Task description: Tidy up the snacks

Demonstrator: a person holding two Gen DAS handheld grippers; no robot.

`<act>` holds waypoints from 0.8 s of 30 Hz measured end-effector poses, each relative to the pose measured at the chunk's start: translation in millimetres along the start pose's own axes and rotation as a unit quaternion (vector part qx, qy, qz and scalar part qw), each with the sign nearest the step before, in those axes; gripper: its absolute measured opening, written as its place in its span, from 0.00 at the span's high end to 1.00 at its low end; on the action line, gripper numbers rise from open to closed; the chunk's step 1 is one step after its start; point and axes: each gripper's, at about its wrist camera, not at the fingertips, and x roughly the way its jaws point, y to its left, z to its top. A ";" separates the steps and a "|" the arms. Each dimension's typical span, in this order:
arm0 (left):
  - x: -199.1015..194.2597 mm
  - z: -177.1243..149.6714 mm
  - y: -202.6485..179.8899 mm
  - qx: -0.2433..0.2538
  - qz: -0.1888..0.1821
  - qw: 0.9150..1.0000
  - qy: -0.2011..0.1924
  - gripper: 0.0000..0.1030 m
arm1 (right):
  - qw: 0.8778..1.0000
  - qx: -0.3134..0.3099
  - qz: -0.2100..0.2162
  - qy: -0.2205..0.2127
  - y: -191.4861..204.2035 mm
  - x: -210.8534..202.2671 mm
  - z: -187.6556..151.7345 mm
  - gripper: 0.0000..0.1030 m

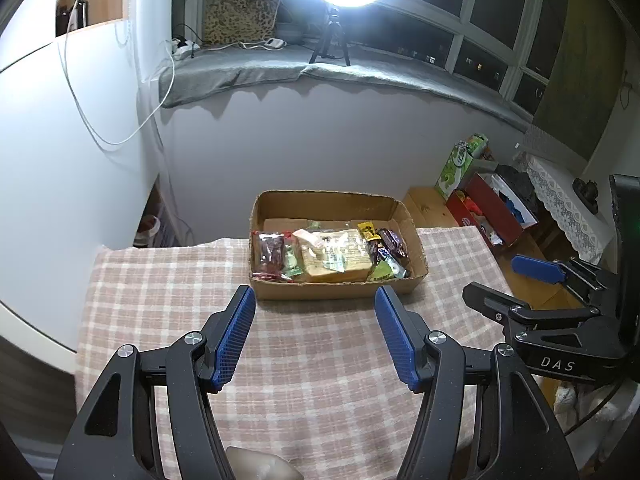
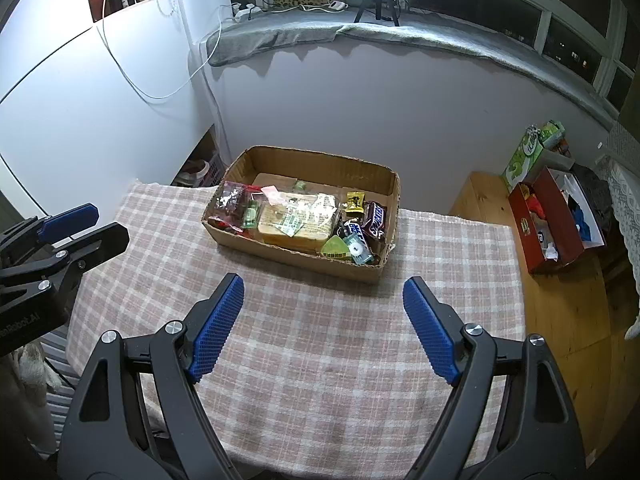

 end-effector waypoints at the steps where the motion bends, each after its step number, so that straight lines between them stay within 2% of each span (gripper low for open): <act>1: 0.1 0.1 0.0 0.000 0.000 1.000 0.000 0.40 | 1.000 0.001 0.000 0.000 0.0 0.3 -0.3 0.18; 24: 0.4 1.1 -1.3 -0.002 -0.003 1.000 -0.002 0.40 | 1.000 0.005 -0.003 0.002 -5.3 0.9 -2.5 0.18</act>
